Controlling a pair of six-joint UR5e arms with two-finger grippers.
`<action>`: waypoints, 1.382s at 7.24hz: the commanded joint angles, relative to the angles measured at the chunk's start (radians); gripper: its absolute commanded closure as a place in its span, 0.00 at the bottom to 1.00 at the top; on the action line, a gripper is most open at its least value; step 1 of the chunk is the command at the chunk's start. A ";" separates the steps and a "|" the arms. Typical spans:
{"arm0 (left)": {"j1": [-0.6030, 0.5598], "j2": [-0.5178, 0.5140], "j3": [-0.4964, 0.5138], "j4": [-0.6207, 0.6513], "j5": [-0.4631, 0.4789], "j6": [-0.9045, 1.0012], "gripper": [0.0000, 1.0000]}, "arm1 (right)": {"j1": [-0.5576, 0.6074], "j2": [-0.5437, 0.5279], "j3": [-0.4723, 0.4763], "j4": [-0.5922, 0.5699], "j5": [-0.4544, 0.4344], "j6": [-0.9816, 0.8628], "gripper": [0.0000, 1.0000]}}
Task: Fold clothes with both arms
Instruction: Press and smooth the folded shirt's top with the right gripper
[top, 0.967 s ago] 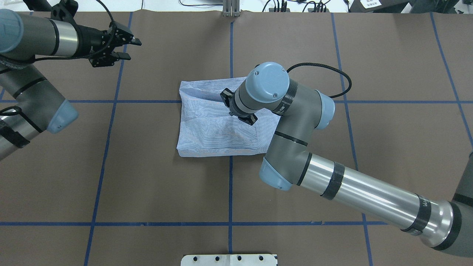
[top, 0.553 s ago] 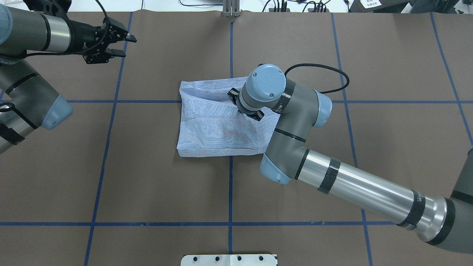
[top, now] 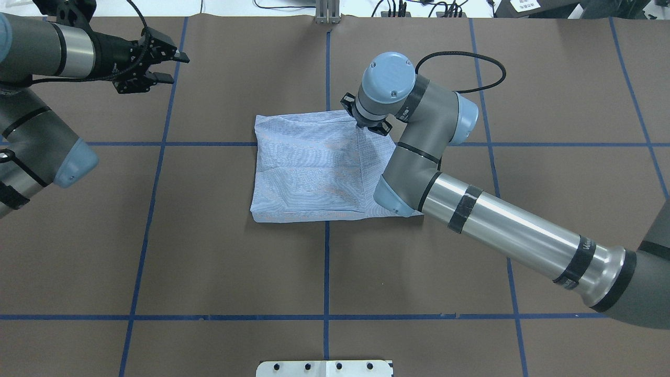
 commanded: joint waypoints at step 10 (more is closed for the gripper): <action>-0.013 0.146 -0.115 0.000 -0.009 0.176 0.35 | -0.104 0.198 -0.209 0.099 -0.012 0.094 1.00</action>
